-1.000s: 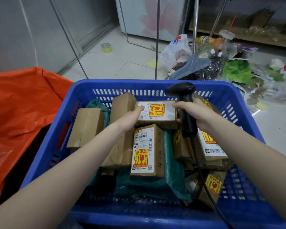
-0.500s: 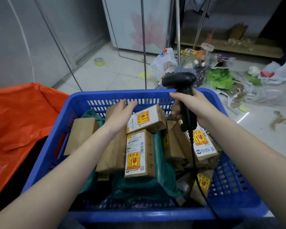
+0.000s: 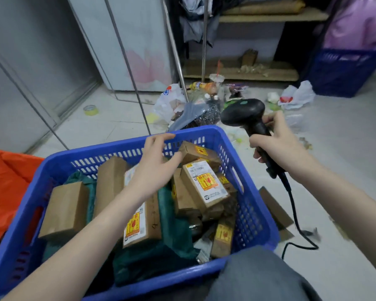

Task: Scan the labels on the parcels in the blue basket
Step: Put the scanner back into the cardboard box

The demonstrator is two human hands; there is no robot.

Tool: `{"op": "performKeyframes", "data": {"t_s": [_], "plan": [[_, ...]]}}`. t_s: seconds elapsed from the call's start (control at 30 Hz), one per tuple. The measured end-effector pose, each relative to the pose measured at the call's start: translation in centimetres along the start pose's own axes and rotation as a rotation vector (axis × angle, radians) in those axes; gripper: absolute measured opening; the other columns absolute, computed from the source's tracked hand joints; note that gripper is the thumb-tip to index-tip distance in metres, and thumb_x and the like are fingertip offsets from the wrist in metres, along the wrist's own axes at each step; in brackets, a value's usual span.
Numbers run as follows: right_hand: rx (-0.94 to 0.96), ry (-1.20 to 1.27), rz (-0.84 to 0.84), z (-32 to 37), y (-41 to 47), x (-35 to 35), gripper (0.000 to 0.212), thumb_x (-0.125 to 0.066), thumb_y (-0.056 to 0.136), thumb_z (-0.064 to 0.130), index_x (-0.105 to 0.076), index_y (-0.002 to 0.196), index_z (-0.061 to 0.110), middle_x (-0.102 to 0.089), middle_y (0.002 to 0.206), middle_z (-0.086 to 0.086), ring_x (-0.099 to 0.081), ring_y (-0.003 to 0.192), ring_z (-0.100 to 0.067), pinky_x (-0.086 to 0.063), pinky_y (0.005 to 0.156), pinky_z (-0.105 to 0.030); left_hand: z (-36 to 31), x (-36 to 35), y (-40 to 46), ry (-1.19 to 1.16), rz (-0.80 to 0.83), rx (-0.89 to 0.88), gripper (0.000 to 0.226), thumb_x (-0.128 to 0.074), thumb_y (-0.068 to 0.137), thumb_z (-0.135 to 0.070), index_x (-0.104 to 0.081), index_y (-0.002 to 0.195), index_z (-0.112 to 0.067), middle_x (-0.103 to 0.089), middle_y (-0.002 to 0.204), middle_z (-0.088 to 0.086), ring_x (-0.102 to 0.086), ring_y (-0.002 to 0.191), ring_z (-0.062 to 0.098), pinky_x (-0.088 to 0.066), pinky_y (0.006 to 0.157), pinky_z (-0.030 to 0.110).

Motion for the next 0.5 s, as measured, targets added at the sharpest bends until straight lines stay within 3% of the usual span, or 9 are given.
{"op": "performKeyframes", "data": {"t_s": [0.07,0.17,0.27,0.4,0.5], "plan": [[-0.047,0.019,-0.02,-2.1,-0.7,2.0,0.032,-0.06,0.079,0.006,-0.036,0.098,0.014,-0.052,0.091,-0.006,-0.056,0.06,-0.028,-0.046,0.06,-0.038,-1.3,-2.6,0.1,-0.009,0.038,-0.047,0.039,-0.053,0.092,-0.023,-0.044,0.13,-0.027,-0.036,0.125,-0.008,-0.041,0.111,0.002,-0.033,0.081,0.016],[-0.112,0.013,-0.046,-5.9,-1.8,4.2,0.027,-0.062,0.081,0.008,-0.041,0.089,0.021,-0.055,0.094,0.001,-0.066,0.065,-0.027,-0.05,0.063,-0.04,-2.6,-6.9,0.2,0.032,0.131,-0.128,0.04,-0.053,0.092,-0.022,-0.044,0.131,-0.025,-0.038,0.128,-0.008,-0.041,0.115,0.004,-0.029,0.089,0.016],[-0.186,-0.005,-0.085,-10.4,-2.6,5.9,0.021,-0.063,0.083,0.013,-0.049,0.098,0.017,-0.061,0.097,-0.001,-0.073,0.073,-0.025,-0.055,0.069,-0.042,-3.0,-11.2,0.2,0.098,0.222,-0.207,0.043,-0.053,0.092,-0.022,-0.043,0.134,-0.019,-0.038,0.134,-0.005,-0.038,0.127,0.008,-0.023,0.096,0.013],[-0.281,-0.127,-0.094,-16.4,-3.2,6.4,0.018,-0.064,0.081,0.025,-0.059,0.097,0.022,-0.071,0.091,-0.005,-0.072,0.076,-0.025,-0.056,0.078,-0.041,-1.8,-15.3,0.1,0.246,0.291,-0.277,0.049,-0.056,0.09,-0.022,-0.041,0.136,-0.012,-0.04,0.137,0.002,-0.039,0.127,0.014,-0.021,0.094,0.009],[-0.369,-0.186,-0.052,-20.3,-3.5,5.4,0.022,-0.066,0.081,0.03,-0.063,0.101,0.022,-0.07,0.088,-0.002,-0.066,0.08,-0.023,-0.05,0.071,-0.031,0.2,-17.3,0.1,0.283,0.311,-0.243,0.051,-0.056,0.091,-0.024,-0.039,0.137,-0.01,-0.04,0.138,0.005,-0.038,0.13,0.017,-0.022,0.1,0.015]]}}
Point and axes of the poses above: each hand's wrist, its own y-axis towards the middle knuckle, its own x-axis out of the back of the hand, z = x × y, the point moved 3 cm from there along y, towards the middle knuckle
